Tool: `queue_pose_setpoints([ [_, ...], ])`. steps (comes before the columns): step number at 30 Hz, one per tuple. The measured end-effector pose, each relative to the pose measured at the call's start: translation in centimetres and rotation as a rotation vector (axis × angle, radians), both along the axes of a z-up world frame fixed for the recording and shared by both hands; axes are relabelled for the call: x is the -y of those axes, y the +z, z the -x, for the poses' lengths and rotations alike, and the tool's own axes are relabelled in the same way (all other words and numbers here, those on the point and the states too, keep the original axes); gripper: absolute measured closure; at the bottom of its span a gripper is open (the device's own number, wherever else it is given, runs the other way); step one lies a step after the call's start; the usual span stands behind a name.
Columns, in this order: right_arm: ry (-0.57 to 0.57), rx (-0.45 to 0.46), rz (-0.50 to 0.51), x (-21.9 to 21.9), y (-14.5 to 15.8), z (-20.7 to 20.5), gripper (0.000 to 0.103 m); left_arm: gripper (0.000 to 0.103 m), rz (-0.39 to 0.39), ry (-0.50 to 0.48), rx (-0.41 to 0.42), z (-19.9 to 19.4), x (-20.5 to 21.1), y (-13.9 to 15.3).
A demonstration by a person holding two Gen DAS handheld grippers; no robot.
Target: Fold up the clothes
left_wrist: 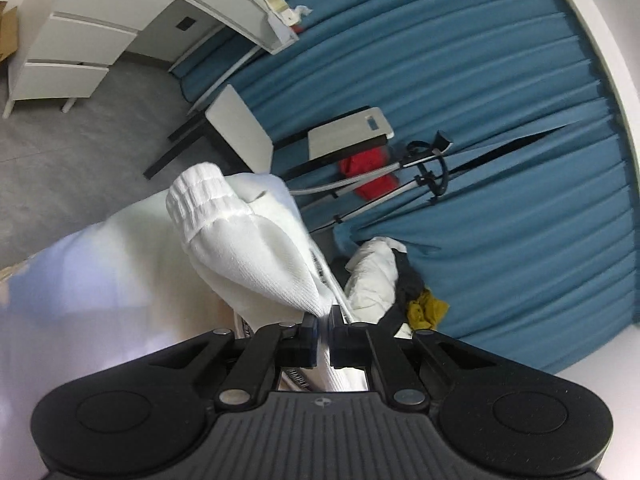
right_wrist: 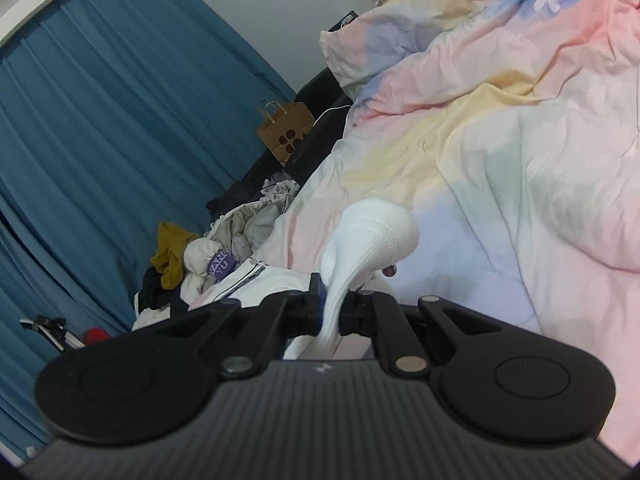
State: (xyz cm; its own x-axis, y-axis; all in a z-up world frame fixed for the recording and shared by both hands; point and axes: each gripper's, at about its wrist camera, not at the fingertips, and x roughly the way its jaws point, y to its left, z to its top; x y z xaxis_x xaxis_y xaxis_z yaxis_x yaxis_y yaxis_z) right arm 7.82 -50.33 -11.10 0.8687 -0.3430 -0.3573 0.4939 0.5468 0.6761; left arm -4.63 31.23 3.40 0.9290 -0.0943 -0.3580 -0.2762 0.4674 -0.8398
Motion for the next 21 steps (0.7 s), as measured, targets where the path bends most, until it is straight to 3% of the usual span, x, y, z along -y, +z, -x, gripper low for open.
queue_pose_setpoints([
  [3,0.024,-0.029,0.043,-0.1,1.1,-2.1,0.095,0.098,0.001,-0.009,-0.008,-2.0,0.0,1.1],
  [7,0.041,-0.046,0.094,0.1,3.6,-7.6,0.095,0.098,0.024,0.01,0.011,-8.0,-0.9,2.1],
  [13,0.104,-0.085,0.199,-1.0,8.2,-22.1,0.095,0.097,0.029,0.044,-0.039,-21.2,-3.2,1.8],
  [17,0.157,-0.16,0.28,-2.4,7.8,-32.5,0.095,0.097,0.005,0.062,-0.118,-30.3,-4.9,-0.6],
  [21,0.215,-0.258,0.397,-3.7,4.5,-39.2,0.095,0.097,-0.07,0.041,-0.225,-38.2,-5.5,-4.2],
])
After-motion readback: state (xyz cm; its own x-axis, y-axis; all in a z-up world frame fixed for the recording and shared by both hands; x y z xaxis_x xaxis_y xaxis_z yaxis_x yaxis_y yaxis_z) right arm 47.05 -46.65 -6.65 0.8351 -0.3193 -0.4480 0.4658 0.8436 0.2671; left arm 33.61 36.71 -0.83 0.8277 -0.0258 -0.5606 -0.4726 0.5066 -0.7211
